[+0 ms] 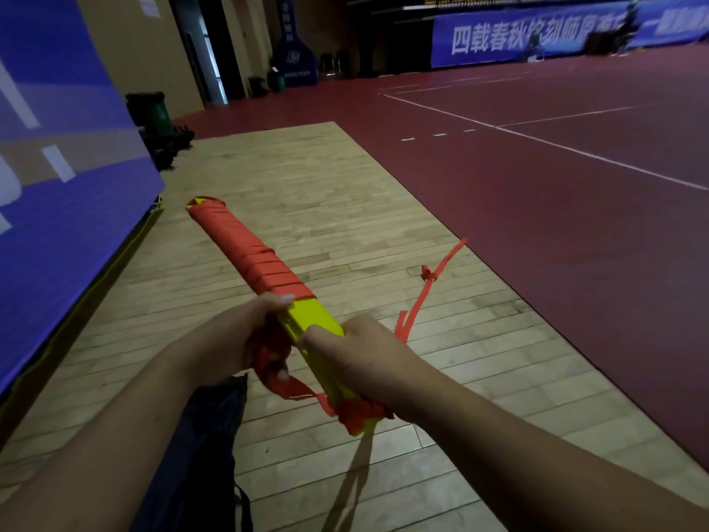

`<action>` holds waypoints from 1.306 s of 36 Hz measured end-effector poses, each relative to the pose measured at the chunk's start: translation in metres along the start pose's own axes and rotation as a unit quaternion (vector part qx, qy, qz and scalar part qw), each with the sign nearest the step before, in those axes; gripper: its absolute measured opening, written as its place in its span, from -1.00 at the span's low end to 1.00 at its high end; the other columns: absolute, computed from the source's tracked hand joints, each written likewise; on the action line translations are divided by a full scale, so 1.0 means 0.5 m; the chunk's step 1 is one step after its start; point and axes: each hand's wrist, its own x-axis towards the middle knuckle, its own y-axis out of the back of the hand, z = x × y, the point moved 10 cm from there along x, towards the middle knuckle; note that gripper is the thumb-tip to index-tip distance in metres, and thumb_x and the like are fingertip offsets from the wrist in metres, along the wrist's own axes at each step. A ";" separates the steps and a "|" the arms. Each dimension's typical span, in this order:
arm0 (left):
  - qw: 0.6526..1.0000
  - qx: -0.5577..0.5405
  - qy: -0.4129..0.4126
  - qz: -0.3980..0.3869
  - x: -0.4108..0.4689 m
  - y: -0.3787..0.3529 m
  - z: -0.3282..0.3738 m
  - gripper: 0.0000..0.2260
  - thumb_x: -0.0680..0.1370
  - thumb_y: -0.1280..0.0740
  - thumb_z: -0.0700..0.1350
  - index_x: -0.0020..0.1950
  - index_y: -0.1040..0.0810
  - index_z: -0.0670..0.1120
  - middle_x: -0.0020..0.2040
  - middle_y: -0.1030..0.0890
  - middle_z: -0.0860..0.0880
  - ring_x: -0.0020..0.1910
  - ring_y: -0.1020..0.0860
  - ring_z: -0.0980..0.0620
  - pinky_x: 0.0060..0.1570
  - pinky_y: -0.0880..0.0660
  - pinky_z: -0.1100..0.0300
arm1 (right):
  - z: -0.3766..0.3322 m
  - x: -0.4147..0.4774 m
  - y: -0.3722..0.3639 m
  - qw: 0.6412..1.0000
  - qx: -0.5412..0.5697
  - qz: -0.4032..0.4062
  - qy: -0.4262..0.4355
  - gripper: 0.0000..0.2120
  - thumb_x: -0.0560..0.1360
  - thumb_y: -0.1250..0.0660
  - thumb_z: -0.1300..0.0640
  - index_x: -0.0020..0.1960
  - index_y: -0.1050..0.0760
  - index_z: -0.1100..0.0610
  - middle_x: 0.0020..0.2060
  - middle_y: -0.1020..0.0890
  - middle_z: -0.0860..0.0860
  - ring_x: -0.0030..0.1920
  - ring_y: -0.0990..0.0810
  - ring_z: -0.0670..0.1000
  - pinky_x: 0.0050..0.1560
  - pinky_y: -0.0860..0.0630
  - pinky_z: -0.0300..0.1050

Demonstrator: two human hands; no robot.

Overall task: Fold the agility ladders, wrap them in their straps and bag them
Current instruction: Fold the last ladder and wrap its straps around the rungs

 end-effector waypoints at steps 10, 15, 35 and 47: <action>0.989 0.085 -0.030 0.120 0.022 0.009 0.012 -0.52 0.41 -0.38 0.31 -0.18 -0.55 -0.13 -0.43 -0.51 -0.03 -0.45 -0.52 0.00 -0.34 -0.48 0.14 | -0.026 -0.010 0.006 0.921 -0.347 0.154 0.084 -0.71 0.59 -0.23 -0.15 0.00 -0.41 0.10 -0.17 -0.59 0.02 -0.16 -0.61 0.06 -0.08 -0.62 0.08; 0.990 0.034 -0.080 0.112 0.013 0.014 0.021 -0.60 0.31 -0.50 0.16 -0.19 -0.54 -0.15 -0.34 -0.51 -0.13 -0.41 -0.52 -0.05 -0.35 -0.47 0.12 | -0.024 -0.011 -0.023 0.940 -0.295 0.139 0.100 -0.75 0.61 -0.26 -0.08 0.16 -0.29 0.02 -0.09 -0.56 -0.03 -0.12 -0.62 0.01 -0.03 -0.65 0.03; 0.994 0.049 -0.057 0.084 0.008 0.039 0.020 -0.35 0.47 -0.22 0.37 0.06 -0.62 -0.22 -0.11 -0.70 -0.19 -0.13 -0.69 -0.20 0.04 -0.61 -0.08 | 0.002 0.009 -0.024 0.998 0.061 0.014 -0.001 -0.78 0.50 -0.43 0.03 -0.08 -0.51 0.19 -0.38 -0.50 0.01 -0.45 -0.48 -0.07 -0.37 -0.47 -0.12; 0.986 -0.045 -0.142 0.073 0.002 0.034 0.050 -0.66 0.41 -0.47 0.07 -0.48 -0.48 -0.01 -0.51 -0.27 0.01 -0.51 -0.32 0.05 -0.47 -0.35 0.25 | -0.033 0.001 0.012 0.982 -0.115 0.113 0.099 -0.66 0.52 -0.36 -0.18 0.07 -0.38 0.04 -0.21 -0.55 -0.05 -0.31 -0.56 -0.11 -0.33 -0.54 -0.23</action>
